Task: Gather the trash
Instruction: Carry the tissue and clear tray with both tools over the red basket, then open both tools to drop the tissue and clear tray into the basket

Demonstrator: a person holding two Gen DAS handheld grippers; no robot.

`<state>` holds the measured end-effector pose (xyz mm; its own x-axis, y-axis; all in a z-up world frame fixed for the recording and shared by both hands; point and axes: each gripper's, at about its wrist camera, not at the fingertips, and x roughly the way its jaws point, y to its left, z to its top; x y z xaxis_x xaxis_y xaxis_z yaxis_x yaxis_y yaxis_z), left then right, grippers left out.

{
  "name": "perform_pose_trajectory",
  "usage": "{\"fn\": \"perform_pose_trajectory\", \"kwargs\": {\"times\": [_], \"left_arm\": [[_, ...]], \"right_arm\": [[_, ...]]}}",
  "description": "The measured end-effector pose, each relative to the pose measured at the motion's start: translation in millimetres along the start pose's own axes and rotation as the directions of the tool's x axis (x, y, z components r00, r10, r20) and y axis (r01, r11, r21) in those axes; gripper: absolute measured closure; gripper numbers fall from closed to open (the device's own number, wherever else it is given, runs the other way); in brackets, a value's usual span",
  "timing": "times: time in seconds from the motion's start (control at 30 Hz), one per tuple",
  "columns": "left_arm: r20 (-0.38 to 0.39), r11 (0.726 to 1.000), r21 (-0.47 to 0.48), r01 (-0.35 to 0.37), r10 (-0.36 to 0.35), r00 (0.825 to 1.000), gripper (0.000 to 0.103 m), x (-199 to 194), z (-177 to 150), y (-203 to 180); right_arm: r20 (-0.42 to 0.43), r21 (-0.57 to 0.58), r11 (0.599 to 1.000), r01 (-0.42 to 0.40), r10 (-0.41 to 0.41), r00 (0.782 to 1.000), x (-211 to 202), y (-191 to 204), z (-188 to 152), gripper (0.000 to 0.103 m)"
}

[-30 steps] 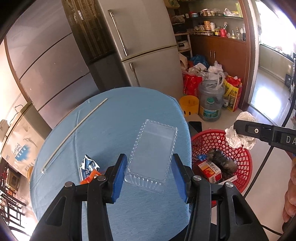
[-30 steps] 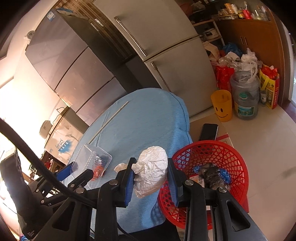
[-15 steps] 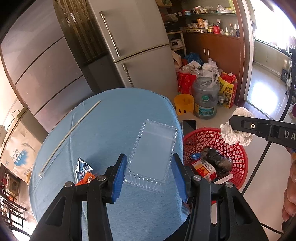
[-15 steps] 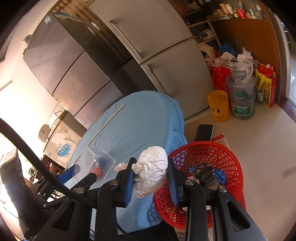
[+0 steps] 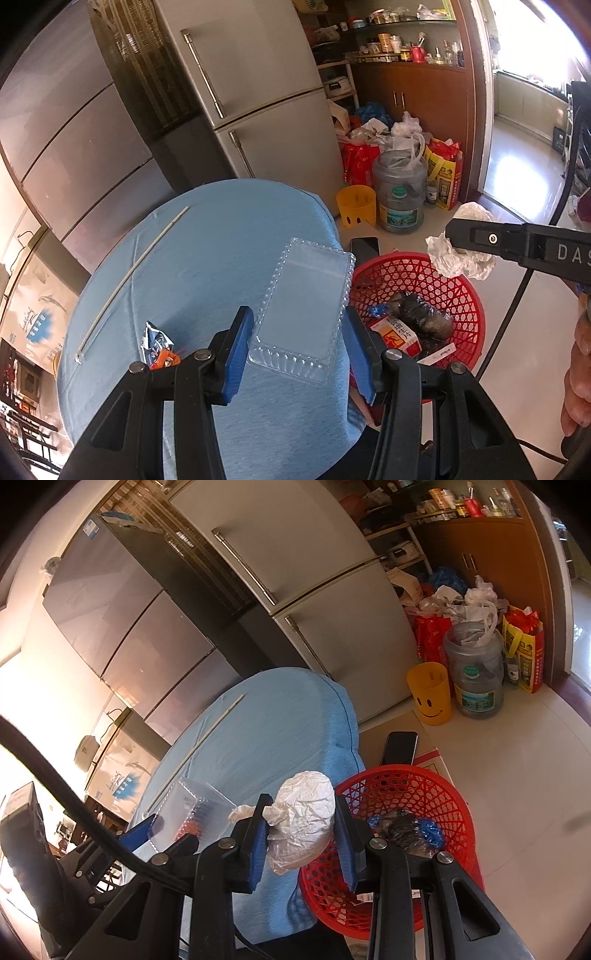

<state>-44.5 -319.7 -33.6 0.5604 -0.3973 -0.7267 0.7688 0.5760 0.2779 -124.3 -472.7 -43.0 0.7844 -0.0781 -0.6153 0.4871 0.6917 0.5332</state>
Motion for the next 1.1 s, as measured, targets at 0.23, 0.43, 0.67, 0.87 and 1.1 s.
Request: {"fn": "perform_pose_trajectory", "kwargs": {"times": [0.23, 0.43, 0.67, 0.87, 1.1], "left_arm": [[-0.003, 1.000, 0.019, 0.010, -0.010, 1.000, 0.052, 1, 1, -9], [-0.007, 0.999, 0.032, 0.018, -0.018, 1.000, 0.052, 2, 1, -14], [-0.014, 0.998, 0.045, 0.047, -0.047, 0.999, 0.052, 6, 2, -18], [-0.011, 0.995, 0.063, 0.077, -0.076, 0.997, 0.052, 11, 5, -27], [-0.014, 0.992, 0.081, 0.097, -0.096, 0.995, 0.052, 18, 7, -36]], "right_arm": [[0.010, 0.011, 1.000, 0.009, -0.009, 1.000, -4, -6, 2, 0.068], [0.015, 0.018, 1.000, 0.015, -0.015, 1.000, -6, -10, 4, 0.068], [0.026, 0.018, 0.999, 0.038, -0.038, 0.999, -6, -15, 5, 0.068], [0.044, 0.012, 0.996, 0.084, -0.084, 0.995, -7, -21, 6, 0.067], [0.059, 0.023, 0.993, 0.115, -0.116, 0.991, -10, -34, 10, 0.067]]}}
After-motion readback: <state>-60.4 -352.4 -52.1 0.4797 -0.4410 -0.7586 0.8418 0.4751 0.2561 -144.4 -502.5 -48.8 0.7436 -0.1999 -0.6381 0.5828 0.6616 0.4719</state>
